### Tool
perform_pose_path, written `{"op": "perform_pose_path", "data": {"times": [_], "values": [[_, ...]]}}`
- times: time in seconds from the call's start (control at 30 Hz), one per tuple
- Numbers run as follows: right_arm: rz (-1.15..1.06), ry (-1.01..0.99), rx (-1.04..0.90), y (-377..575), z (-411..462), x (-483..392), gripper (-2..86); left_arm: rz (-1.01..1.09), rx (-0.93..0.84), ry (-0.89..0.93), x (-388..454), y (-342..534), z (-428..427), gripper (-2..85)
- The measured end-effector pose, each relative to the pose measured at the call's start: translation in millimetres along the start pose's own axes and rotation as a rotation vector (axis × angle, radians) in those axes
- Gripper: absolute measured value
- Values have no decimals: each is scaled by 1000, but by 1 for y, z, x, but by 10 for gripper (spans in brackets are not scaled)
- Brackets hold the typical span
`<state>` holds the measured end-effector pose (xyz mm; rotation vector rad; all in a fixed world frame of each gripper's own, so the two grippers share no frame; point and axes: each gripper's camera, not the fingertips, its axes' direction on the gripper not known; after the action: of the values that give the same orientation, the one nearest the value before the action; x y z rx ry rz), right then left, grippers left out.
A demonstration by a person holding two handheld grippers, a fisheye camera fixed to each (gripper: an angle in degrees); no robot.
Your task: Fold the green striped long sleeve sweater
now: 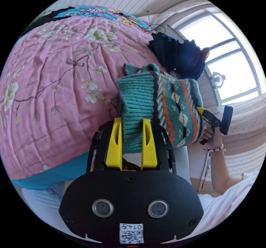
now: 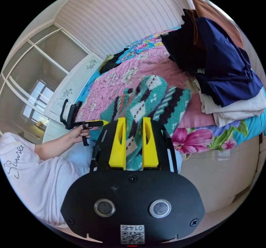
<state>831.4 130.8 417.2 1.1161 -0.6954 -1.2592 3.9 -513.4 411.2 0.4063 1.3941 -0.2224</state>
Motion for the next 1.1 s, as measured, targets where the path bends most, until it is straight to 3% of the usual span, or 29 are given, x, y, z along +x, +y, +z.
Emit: {"op": "perform_pose_path", "data": {"times": [0.1,0.2,0.37,0.43,0.57,0.63,0.73,0.8,0.9,0.97,1.03,1.1], "values": [[-81,-49,3,-10,5,-21,83,-35,51,97,0,9,-44,55],[-323,-33,3,-47,15,-69,79,79,198,120,19,8,-119,48],[-720,-59,203,-155,14,-182,74,129,462,94,26,-20,-301,45],[-750,-124,310,-198,5,-211,74,171,595,40,38,-26,-378,44],[-693,-251,604,-263,-12,-233,76,421,950,-281,123,-6,-541,46],[-628,-319,632,-283,4,-220,76,542,1002,-299,149,6,-579,48],[-502,-415,521,-302,64,-178,72,625,881,-258,160,18,-587,49],[-440,-368,424,-294,108,-147,50,592,760,-269,148,27,-557,50],[-284,-303,282,-252,188,-67,15,468,518,-400,106,51,-463,51],[-91,-293,35,-206,258,5,5,374,305,-505,55,75,-367,45],[41,-297,-81,-166,293,49,4,245,79,-469,7,92,-306,18],[135,-314,-105,-132,310,79,5,98,-8,-384,-32,114,-280,0]]}}
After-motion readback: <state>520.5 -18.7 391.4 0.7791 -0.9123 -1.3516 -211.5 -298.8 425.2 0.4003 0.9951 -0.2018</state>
